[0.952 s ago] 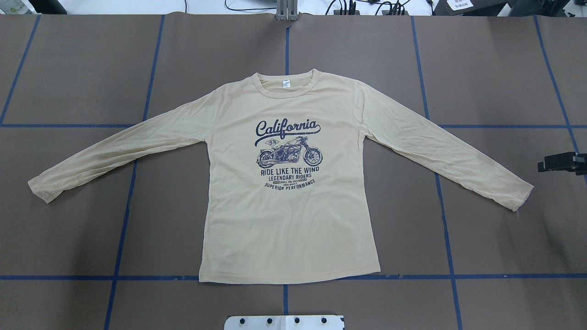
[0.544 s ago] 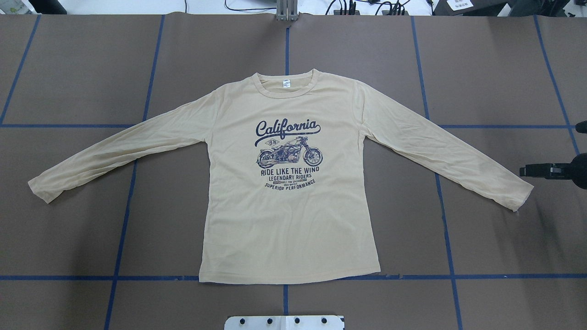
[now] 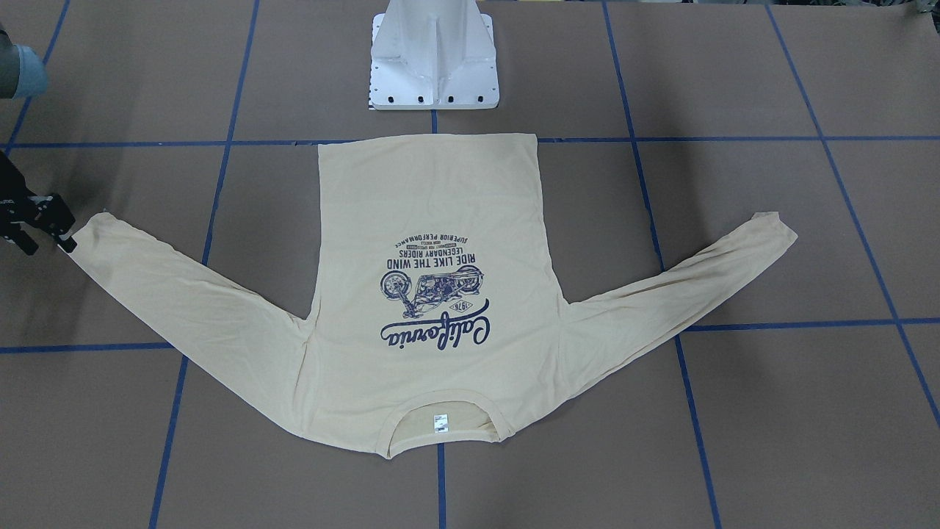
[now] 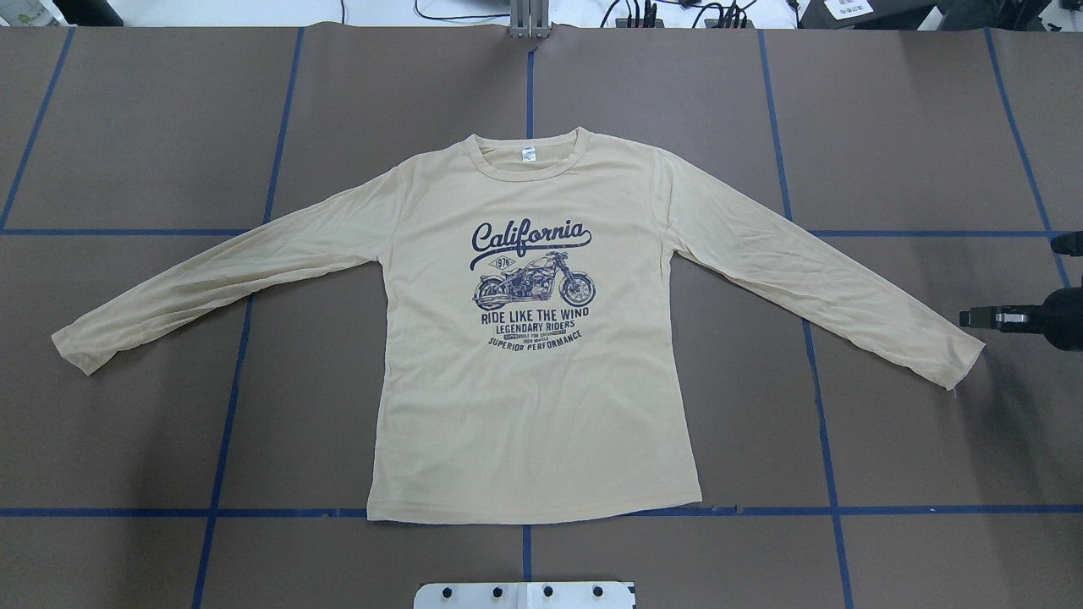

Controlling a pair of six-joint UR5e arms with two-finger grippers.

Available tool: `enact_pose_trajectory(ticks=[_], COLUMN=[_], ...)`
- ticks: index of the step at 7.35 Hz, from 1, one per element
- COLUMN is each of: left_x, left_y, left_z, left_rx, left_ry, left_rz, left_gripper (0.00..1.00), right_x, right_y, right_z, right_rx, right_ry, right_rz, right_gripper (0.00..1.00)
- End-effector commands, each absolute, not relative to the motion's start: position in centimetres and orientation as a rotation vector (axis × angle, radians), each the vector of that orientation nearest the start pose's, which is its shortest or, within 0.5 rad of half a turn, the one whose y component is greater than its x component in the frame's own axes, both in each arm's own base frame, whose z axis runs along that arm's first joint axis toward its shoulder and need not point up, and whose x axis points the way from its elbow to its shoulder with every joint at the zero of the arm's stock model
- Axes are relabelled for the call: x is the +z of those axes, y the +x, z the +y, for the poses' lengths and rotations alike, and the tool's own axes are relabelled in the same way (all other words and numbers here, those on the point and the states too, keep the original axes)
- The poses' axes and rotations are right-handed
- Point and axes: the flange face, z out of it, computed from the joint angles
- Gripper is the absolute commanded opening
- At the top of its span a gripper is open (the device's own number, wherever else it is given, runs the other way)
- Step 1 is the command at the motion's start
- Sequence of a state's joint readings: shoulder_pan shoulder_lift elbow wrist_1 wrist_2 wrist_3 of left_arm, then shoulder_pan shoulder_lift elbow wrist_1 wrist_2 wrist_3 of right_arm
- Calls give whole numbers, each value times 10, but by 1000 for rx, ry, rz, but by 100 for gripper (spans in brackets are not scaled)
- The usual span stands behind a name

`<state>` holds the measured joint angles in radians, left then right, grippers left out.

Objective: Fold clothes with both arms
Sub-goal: 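Lower the right gripper to the cuff of the sleeve nearest it and grasp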

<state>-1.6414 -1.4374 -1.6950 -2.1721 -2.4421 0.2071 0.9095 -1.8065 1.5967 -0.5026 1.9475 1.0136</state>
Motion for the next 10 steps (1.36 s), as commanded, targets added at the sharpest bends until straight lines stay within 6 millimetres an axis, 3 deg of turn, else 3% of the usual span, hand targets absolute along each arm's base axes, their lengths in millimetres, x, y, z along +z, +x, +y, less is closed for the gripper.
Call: enact_pose_trajectory(ticks=[1, 5, 7, 8, 10], left_x=[585, 586, 586, 586, 586], left_y=[-89, -89, -89, -89, -89], left_z=[-449, -449, -448, -448, -448], left_rx=[383, 382, 381, 381, 380], left_ry=[668, 667, 665, 665, 664], left_rz=[765, 765, 764, 764, 764], left_gripper=[100, 100, 100, 100, 100], right_x=[651, 658, 659, 658, 643], right_y=[-185, -190, -190, -192, -194], right_z=[-384, -374, -373, -373, -376], right_rx=[155, 137, 138, 172, 177], right_ry=[287, 263, 260, 246, 250], right_rz=[-857, -844, -843, -850, -875], right_gripper=[47, 44, 23, 0, 0])
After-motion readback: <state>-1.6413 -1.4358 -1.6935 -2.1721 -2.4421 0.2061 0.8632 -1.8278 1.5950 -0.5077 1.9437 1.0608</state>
